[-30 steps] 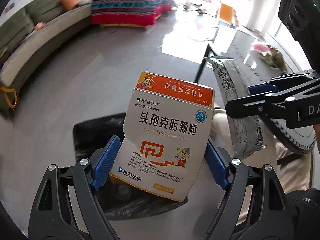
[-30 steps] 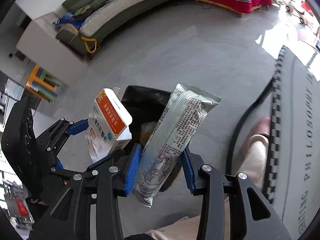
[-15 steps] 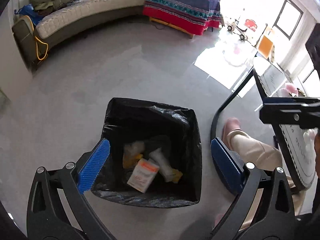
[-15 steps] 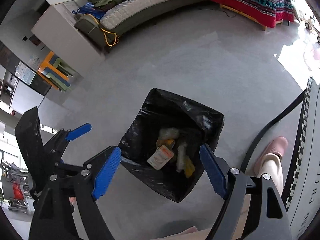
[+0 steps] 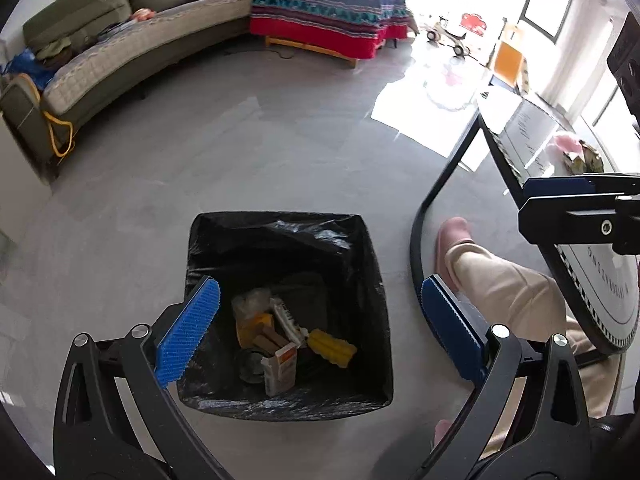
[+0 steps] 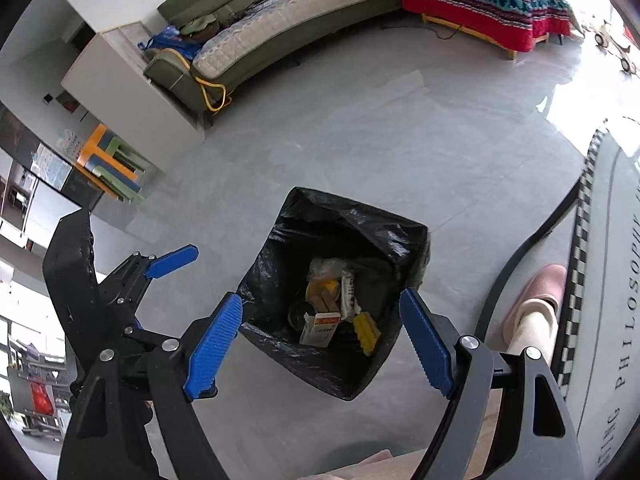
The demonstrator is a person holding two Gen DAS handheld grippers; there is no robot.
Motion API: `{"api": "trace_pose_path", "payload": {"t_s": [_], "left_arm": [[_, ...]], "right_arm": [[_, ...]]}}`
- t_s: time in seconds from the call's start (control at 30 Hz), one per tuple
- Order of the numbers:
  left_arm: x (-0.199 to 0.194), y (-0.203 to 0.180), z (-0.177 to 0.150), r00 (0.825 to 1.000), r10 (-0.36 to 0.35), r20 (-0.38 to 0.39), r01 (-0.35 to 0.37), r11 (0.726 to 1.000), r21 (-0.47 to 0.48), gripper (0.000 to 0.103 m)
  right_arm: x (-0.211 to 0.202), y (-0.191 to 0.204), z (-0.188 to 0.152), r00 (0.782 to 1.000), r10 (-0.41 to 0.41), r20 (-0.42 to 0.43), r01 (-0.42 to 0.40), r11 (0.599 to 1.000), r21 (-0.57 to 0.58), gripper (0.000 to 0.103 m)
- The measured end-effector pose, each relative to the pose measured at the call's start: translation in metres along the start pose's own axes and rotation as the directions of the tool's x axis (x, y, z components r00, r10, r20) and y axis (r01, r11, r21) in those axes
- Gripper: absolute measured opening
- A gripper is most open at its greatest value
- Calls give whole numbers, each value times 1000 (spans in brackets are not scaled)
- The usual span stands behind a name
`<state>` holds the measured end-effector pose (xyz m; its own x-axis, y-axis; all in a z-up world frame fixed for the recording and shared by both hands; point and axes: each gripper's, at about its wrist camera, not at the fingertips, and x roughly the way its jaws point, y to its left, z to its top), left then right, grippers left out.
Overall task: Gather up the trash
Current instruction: 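Move both tools back over the table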
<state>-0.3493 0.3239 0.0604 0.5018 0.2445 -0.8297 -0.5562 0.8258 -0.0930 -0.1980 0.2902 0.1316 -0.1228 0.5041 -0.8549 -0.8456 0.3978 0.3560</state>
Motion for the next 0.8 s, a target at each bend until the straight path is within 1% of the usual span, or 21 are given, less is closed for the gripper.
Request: {"api": "trace_pose_path", "payload": {"t_s": [0.27, 0.47, 0.57, 0.67, 0.8], "left_arm": [[8, -44, 20, 999, -47, -7, 48, 995, 89, 98], [17, -90, 38, 993, -113, -15, 114, 978, 174, 98], [22, -117, 47, 988, -153, -20, 154, 964, 218, 98], [27, -148, 56, 981, -192, -32, 193, 943, 272, 98], [38, -188, 66, 975, -216, -53, 221, 913, 344, 98]], "right_arm": [[-30, -40, -9, 998, -28, 64, 23, 997, 78, 82], [-55, -81, -23, 993, -64, 104, 47, 986, 159, 82], [-68, -101, -30, 988, -94, 121, 71, 980, 186, 82], [-82, -125, -37, 983, -124, 138, 91, 970, 228, 82], [-99, -157, -49, 974, -169, 149, 121, 951, 286, 82]]}}
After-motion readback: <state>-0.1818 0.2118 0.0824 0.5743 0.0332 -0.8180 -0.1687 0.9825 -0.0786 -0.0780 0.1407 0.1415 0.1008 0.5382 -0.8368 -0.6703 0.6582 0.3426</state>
